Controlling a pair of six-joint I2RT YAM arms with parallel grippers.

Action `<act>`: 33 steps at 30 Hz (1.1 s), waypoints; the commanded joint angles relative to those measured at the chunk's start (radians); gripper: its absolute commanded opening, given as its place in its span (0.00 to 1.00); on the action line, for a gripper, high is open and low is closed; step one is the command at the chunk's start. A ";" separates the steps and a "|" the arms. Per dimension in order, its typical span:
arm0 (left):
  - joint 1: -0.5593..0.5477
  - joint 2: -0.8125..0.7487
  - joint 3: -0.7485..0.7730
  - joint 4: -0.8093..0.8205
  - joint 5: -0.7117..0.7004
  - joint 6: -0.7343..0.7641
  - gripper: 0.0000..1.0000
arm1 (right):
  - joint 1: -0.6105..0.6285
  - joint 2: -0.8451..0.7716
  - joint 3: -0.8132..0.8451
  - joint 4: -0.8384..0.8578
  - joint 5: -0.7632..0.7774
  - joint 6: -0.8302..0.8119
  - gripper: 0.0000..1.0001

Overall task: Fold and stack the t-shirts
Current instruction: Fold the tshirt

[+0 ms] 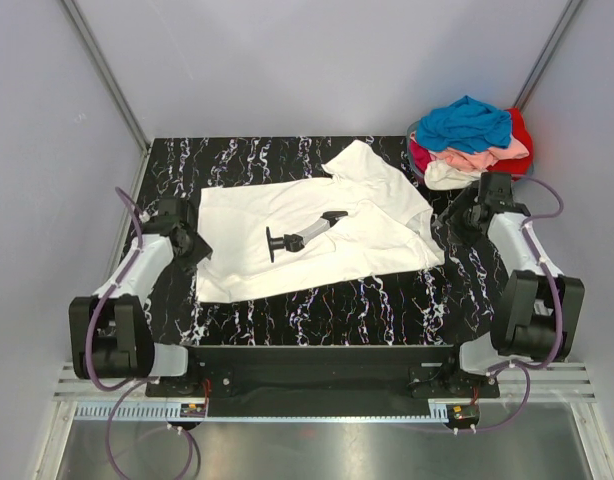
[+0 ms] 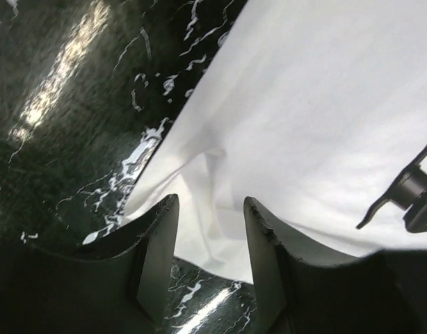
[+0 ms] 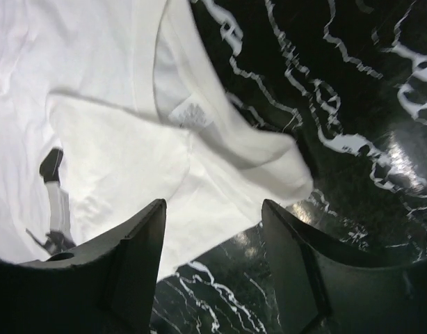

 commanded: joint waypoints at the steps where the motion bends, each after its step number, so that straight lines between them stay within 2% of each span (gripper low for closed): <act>1: -0.008 0.086 0.114 0.045 -0.040 0.040 0.48 | 0.040 -0.079 -0.070 0.046 -0.129 -0.039 0.65; 8: -0.005 0.393 0.532 0.032 -0.044 0.148 0.55 | 0.220 -0.086 0.001 0.001 -0.120 -0.107 0.71; 12: 0.006 0.603 0.750 0.010 -0.031 0.179 0.56 | 0.363 -0.143 -0.058 0.054 -0.137 -0.082 0.82; 14: 0.010 0.732 0.898 -0.026 -0.034 0.185 0.56 | 0.404 -0.159 -0.077 0.068 -0.145 -0.090 0.88; 20: 0.036 0.978 1.202 -0.112 -0.047 0.224 0.57 | 0.436 -0.192 -0.118 0.053 -0.177 -0.105 0.91; 26: 0.075 1.098 1.315 -0.133 -0.008 0.218 0.58 | 0.442 -0.269 -0.189 0.067 -0.203 -0.114 0.93; 33: 0.067 1.109 1.268 -0.109 0.022 0.187 0.57 | 0.441 -0.251 -0.180 0.040 -0.160 -0.140 0.94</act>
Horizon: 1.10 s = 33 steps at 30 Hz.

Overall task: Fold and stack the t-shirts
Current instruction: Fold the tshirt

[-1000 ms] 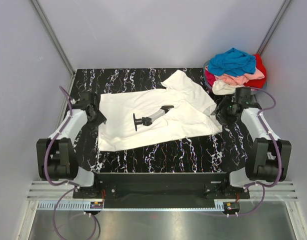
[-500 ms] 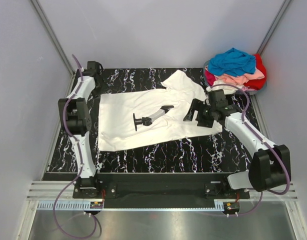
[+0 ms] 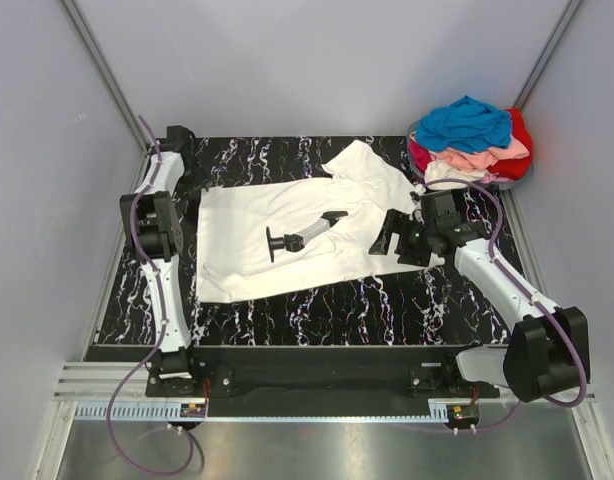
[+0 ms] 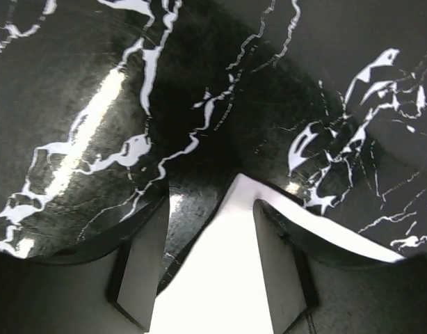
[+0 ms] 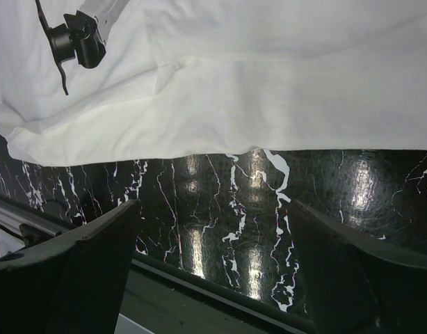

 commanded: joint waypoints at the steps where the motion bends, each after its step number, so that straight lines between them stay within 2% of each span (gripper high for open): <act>1: -0.015 -0.001 -0.010 0.020 0.047 -0.010 0.56 | 0.007 -0.009 0.014 0.007 0.009 -0.024 0.94; 9: -0.047 0.016 -0.005 0.063 0.083 0.000 0.41 | 0.007 -0.020 -0.003 0.004 0.015 -0.024 0.94; 12: -0.050 0.015 -0.007 0.071 0.089 0.003 0.19 | 0.007 -0.023 -0.005 0.004 0.014 -0.020 0.94; 13: -0.050 0.012 -0.008 0.069 0.091 0.005 0.05 | 0.007 -0.024 -0.005 0.002 0.012 -0.018 0.94; 14: -0.050 0.005 -0.008 0.054 0.087 0.007 0.00 | 0.007 -0.023 -0.003 0.004 0.012 -0.017 0.94; 17: -0.038 -0.047 -0.022 -0.028 0.029 0.008 0.00 | 0.007 -0.014 0.024 0.010 0.014 -0.007 0.93; 19: -0.028 -0.135 -0.085 -0.066 -0.035 0.007 0.00 | 0.007 0.021 0.060 0.018 0.025 0.009 0.93; 22: -0.018 -0.278 -0.196 -0.089 -0.102 0.025 0.00 | 0.007 0.080 0.188 0.018 0.019 0.022 0.93; 25: 0.014 -0.373 -0.263 -0.133 -0.169 0.040 0.00 | 0.007 0.243 0.397 -0.031 0.026 -0.001 0.93; 27: 0.039 -0.421 -0.309 -0.145 -0.153 0.042 0.00 | 0.007 0.336 0.604 -0.109 0.070 -0.032 0.93; 28: 0.060 -0.430 -0.319 -0.162 -0.144 0.042 0.00 | 0.007 0.436 0.744 -0.129 0.089 -0.038 0.93; 30: 0.068 -0.449 -0.344 -0.175 -0.127 0.036 0.00 | 0.007 0.550 0.886 -0.174 0.156 -0.061 0.93; 31: 0.068 -0.455 -0.358 -0.167 -0.121 0.033 0.00 | 0.004 0.675 0.955 -0.183 0.178 -0.061 0.93; 33: 0.067 -0.484 -0.405 -0.149 -0.066 0.033 0.00 | 0.005 0.811 1.182 -0.235 0.227 -0.067 0.92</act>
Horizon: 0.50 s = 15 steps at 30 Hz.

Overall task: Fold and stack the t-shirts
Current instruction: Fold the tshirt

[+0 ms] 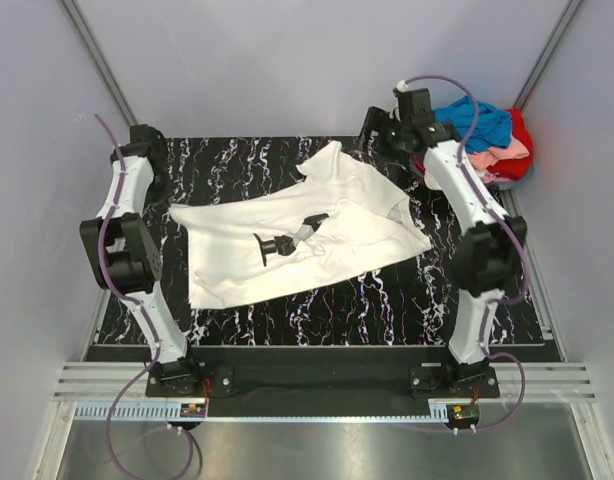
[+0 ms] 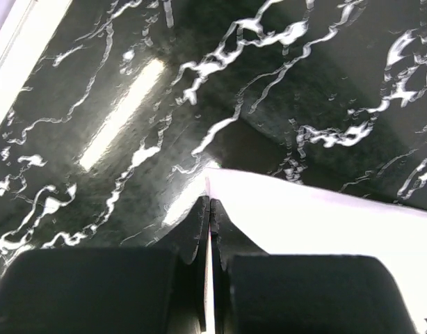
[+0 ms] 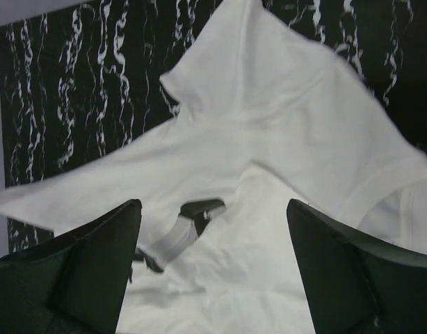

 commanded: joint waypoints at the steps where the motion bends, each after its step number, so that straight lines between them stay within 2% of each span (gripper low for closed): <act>1: -0.007 -0.039 -0.077 0.013 0.035 0.008 0.00 | 0.007 0.314 0.285 -0.116 0.116 -0.034 0.92; 2: -0.007 -0.054 -0.092 0.021 0.047 0.009 0.01 | 0.007 0.379 0.451 -0.128 0.104 -0.034 0.92; 4: -0.010 -0.068 -0.130 0.041 0.075 0.002 0.02 | 0.005 0.572 0.630 -0.130 0.075 -0.046 0.92; 5: -0.013 -0.079 -0.140 0.044 0.090 0.000 0.02 | 0.005 0.634 0.792 -0.119 0.068 -0.049 0.93; 6: -0.015 -0.083 -0.150 0.049 0.117 0.000 0.03 | 0.004 0.688 0.856 -0.099 0.059 -0.052 0.95; 8: -0.039 -0.091 -0.156 0.053 0.110 -0.001 0.03 | 0.000 0.763 0.860 0.058 0.042 -0.037 0.96; 11: -0.085 -0.085 -0.164 0.047 0.093 0.006 0.03 | 0.000 0.770 0.720 0.314 0.080 0.018 0.97; 13: -0.099 -0.074 -0.146 0.030 0.104 0.014 0.03 | 0.000 0.850 0.771 0.340 0.097 0.055 0.95; 15: -0.099 -0.070 -0.146 0.032 0.127 0.006 0.03 | 0.005 0.914 0.900 0.361 0.097 0.078 0.95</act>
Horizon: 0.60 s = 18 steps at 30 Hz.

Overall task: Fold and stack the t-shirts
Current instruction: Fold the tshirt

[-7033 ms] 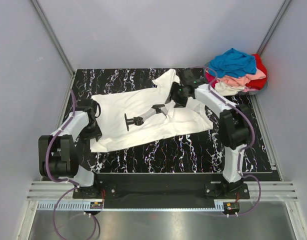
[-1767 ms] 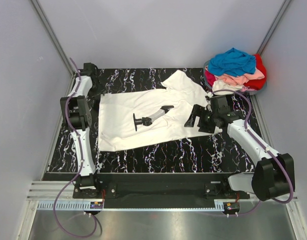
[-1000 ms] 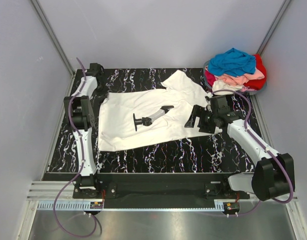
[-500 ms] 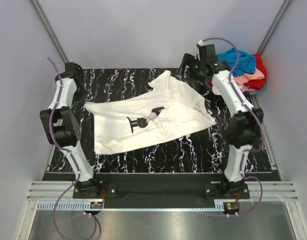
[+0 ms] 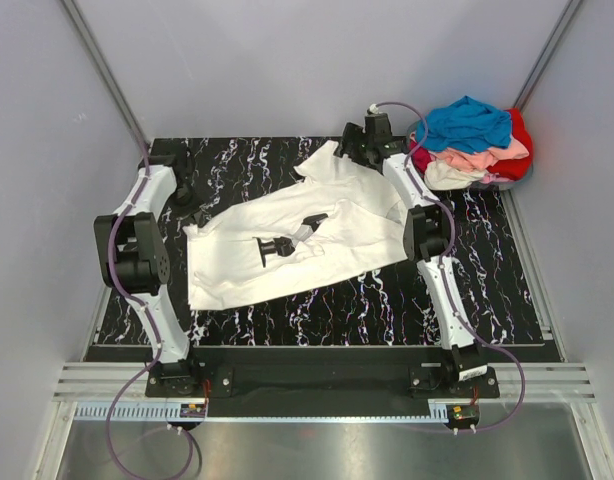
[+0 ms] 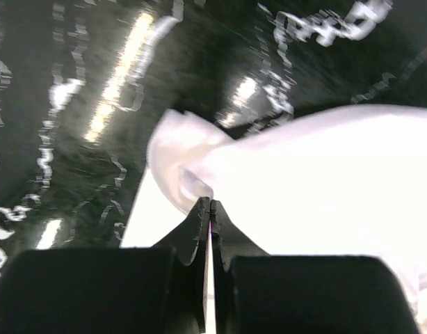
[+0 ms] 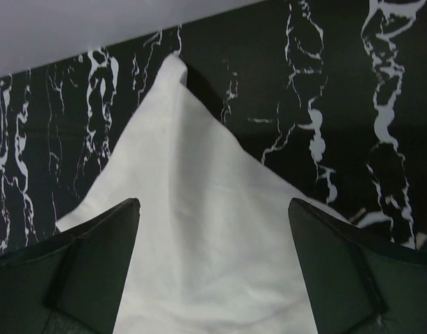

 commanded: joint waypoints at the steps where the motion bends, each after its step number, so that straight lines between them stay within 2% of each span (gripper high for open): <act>1: -0.007 -0.043 0.021 0.022 0.052 0.003 0.03 | 0.007 0.058 0.143 0.204 0.038 0.055 0.95; 4: -0.015 -0.042 0.025 0.016 0.074 0.005 0.04 | 0.014 0.037 0.043 0.339 0.100 0.070 0.94; 8: -0.017 -0.040 0.027 0.018 0.097 0.002 0.04 | 0.034 0.124 0.150 0.398 0.175 0.061 0.93; 11: -0.020 -0.043 0.029 0.018 0.105 0.002 0.04 | 0.059 0.146 0.135 0.456 0.208 0.024 0.93; 14: -0.020 -0.049 0.032 0.015 0.129 0.002 0.04 | 0.074 0.171 0.164 0.438 0.206 0.021 0.91; 18: -0.021 -0.063 0.030 0.018 0.154 -0.001 0.04 | 0.076 0.161 0.155 0.357 0.186 0.131 0.84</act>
